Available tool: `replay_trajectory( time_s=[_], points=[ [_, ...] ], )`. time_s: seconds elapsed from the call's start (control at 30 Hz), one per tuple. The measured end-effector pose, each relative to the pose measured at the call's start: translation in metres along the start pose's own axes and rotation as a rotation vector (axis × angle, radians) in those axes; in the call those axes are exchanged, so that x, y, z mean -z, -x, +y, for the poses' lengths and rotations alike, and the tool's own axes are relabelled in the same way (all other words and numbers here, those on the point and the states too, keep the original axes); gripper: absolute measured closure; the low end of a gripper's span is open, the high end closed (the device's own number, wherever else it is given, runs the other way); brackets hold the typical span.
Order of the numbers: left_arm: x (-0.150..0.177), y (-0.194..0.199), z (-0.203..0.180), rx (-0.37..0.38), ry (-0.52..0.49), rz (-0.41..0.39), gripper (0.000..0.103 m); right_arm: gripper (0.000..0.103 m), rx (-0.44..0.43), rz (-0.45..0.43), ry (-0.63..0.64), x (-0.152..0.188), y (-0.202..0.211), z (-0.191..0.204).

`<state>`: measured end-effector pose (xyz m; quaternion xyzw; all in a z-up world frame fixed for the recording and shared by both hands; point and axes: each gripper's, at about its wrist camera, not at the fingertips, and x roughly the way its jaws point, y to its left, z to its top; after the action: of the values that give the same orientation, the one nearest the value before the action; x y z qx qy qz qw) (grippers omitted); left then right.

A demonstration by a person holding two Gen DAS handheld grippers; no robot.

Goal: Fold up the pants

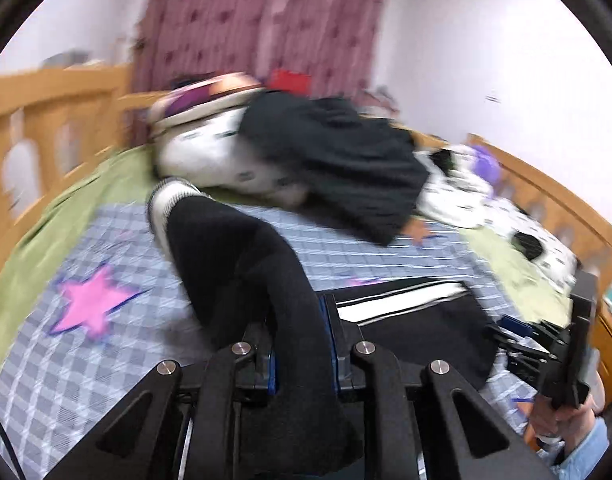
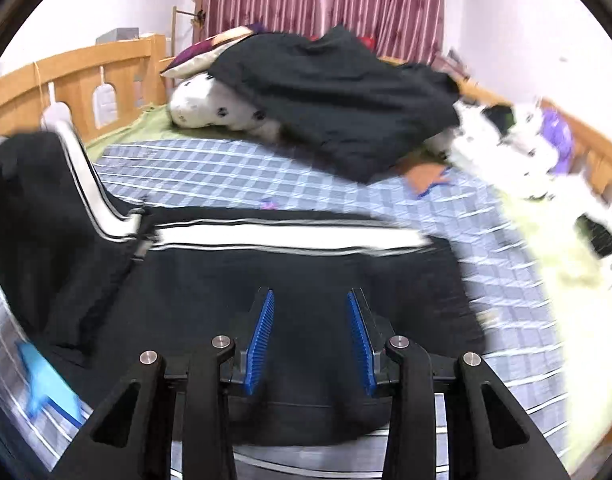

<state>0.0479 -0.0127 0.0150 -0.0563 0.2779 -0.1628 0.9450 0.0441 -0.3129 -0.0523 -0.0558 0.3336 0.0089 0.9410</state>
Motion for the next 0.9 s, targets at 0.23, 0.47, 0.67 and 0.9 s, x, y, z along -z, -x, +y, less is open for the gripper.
replay_trajectory(
  time_s=[0.23, 0.47, 0.67, 0.9],
  points=[
    [0.013, -0.077, -0.126, 0.234, -0.043, 0.086, 0.087, 0.066, 0.053, -0.010, -0.212, 0.040, 0.019, -0.112],
    [0.091, -0.164, -0.210, 0.274, -0.069, 0.344, 0.085, 0.066, 0.098, 0.031, -0.360, 0.073, 0.025, -0.171],
    [0.085, -0.124, -0.185, 0.341, -0.035, 0.292, 0.041, 0.065, 0.029, 0.029, -0.341, 0.068, 0.018, -0.158],
    [0.090, -0.068, -0.102, 0.135, -0.072, 0.220, 0.037, 0.060, -0.206, 0.062, -0.332, 0.057, 0.002, -0.117]
  ],
)
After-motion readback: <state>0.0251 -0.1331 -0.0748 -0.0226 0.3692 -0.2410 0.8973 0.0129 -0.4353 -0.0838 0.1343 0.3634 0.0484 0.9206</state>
